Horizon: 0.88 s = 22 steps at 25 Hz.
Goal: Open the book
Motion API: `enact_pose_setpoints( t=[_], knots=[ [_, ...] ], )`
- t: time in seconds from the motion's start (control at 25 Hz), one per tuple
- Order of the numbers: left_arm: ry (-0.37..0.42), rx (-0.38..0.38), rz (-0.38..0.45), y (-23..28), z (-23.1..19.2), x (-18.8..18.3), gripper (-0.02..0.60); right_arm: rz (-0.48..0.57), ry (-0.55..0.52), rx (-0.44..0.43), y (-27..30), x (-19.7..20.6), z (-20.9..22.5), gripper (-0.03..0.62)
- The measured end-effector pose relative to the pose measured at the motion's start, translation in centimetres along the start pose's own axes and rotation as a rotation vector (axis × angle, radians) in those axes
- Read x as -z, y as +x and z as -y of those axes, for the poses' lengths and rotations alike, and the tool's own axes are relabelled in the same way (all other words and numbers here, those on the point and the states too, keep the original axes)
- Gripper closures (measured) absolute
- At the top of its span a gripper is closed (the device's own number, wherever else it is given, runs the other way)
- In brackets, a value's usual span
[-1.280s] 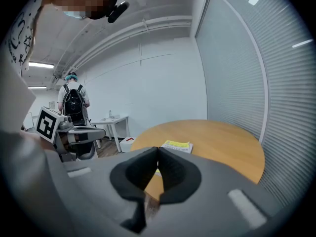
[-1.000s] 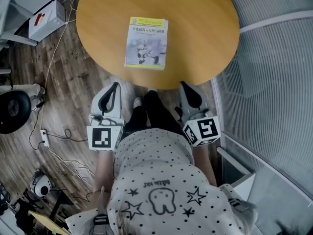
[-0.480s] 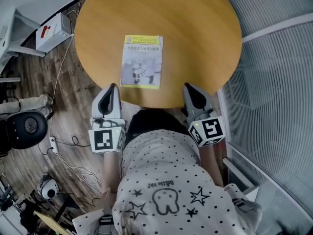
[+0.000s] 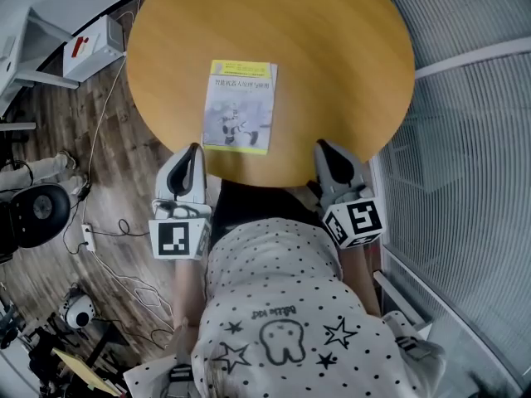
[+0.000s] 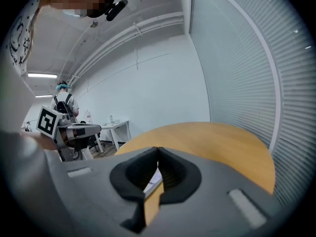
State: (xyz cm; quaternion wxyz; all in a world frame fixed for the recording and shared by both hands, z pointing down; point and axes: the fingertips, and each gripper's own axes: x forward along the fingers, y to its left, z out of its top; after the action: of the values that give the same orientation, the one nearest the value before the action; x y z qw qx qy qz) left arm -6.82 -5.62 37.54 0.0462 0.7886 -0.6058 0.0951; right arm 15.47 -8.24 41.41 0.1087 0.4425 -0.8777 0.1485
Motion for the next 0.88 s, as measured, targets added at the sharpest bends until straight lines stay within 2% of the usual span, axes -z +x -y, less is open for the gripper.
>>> enact_pose_setpoints(
  t=[0.12,0.2,0.32,0.36,0.4,0.48,0.56,0.72,0.88],
  knots=[
    [0.042,0.041,-0.029,0.2,0.9,0.8,0.571,0.012,0.006,0.01,-0.1,-0.1,0.2,0.589],
    [0.096,0.085,-0.035,0.8,1.9,1.0,0.571,0.022,0.011,0.018,-0.1,-0.3,0.4,0.59],
    [0.218,0.204,-0.085,2.3,4.3,2.4,0.549,0.028,0.01,0.028,-0.4,-0.5,0.8,0.59],
    [0.259,0.25,-0.111,2.8,5.1,3.3,0.487,0.028,0.011,0.034,-0.5,-0.6,1.0,0.589],
    [0.308,0.293,-0.141,3.3,5.9,4.3,0.474,0.027,0.014,0.04,-0.5,-0.5,1.1,0.59],
    [0.416,0.371,-0.207,4.2,7.4,6.5,0.474,0.022,0.019,0.047,-0.6,-0.4,1.3,0.591],
    [0.489,0.445,-0.269,4.9,8.9,8.6,0.467,0.012,0.019,0.052,-0.7,-0.2,1.5,0.589],
    [0.534,0.559,-0.388,5.6,11.1,13.0,0.425,-0.001,0.024,0.078,-1.5,-0.1,2.2,0.59],
    [0.575,0.637,-0.464,6.4,12.6,16.8,0.383,-0.029,0.029,0.093,-2.2,0.6,2.7,0.589]
  ],
)
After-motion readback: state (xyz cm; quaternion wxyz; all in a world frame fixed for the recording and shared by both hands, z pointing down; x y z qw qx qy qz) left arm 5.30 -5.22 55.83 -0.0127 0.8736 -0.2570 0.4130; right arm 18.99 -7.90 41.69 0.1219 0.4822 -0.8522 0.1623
